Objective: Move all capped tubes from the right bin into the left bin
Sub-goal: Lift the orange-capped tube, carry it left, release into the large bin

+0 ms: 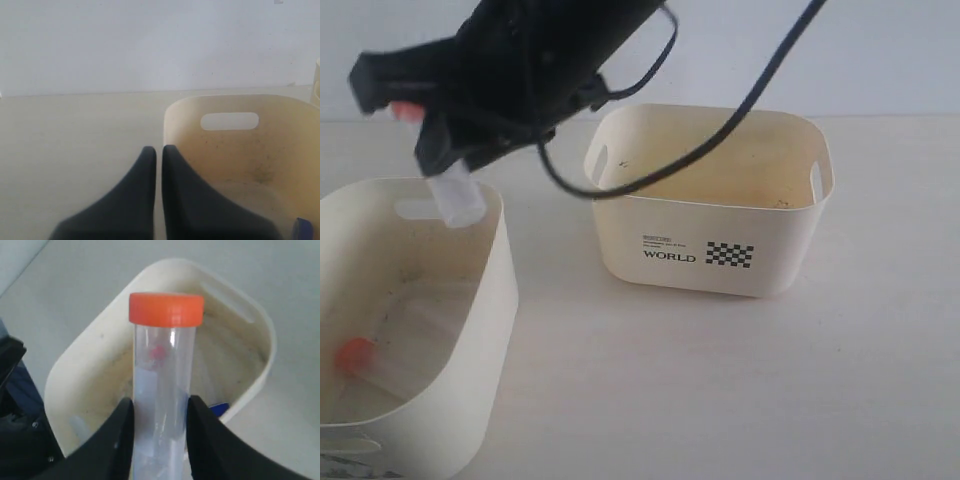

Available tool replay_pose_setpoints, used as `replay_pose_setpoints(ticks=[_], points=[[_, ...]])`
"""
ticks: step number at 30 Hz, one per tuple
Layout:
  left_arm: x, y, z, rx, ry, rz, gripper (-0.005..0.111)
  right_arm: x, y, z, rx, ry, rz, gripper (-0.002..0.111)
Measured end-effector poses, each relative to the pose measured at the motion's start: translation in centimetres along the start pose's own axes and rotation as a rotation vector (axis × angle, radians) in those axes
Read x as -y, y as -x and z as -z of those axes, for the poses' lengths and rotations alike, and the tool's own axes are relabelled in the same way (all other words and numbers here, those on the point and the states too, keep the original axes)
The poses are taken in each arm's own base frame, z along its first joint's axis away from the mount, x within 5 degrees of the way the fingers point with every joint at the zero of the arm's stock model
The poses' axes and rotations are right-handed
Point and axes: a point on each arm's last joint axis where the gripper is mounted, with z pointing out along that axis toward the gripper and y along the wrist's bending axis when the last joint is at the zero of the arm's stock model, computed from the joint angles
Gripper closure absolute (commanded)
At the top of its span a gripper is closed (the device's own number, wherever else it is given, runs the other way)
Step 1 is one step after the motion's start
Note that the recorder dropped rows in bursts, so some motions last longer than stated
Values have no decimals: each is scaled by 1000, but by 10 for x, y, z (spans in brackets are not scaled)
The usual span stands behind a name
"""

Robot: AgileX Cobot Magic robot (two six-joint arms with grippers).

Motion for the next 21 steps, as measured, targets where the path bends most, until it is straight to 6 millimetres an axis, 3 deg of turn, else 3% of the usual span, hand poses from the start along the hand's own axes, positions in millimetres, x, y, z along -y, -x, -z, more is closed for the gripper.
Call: replay_pose_setpoints(ticks=[4, 6, 7, 11, 13, 15, 16, 20, 21], points=[[0, 0, 0, 0, 0, 0, 102, -11, -12, -32, -80, 74, 84, 106], [0, 0, 0, 0, 0, 0, 102, -12, -15, -41, -100, 97, 99, 95], [0, 0, 0, 0, 0, 0, 102, -11, -16, -44, -107, 100, 101, 87], [0, 0, 0, 0, 0, 0, 102, -12, -14, -47, -96, 121, 94, 35], [0, 0, 0, 0, 0, 0, 102, -14, -11, -47, -84, 130, 88, 28], [0, 0, 0, 0, 0, 0, 102, -14, -8, -47, -64, 129, 80, 37], [0, 0, 0, 0, 0, 0, 102, -14, -7, -46, -55, 127, 72, 48], [0, 0, 0, 0, 0, 0, 102, -16, 0, -43, -24, 116, 65, 108], [0, 0, 0, 0, 0, 0, 102, -16, 2, -41, -19, 104, 83, 106]])
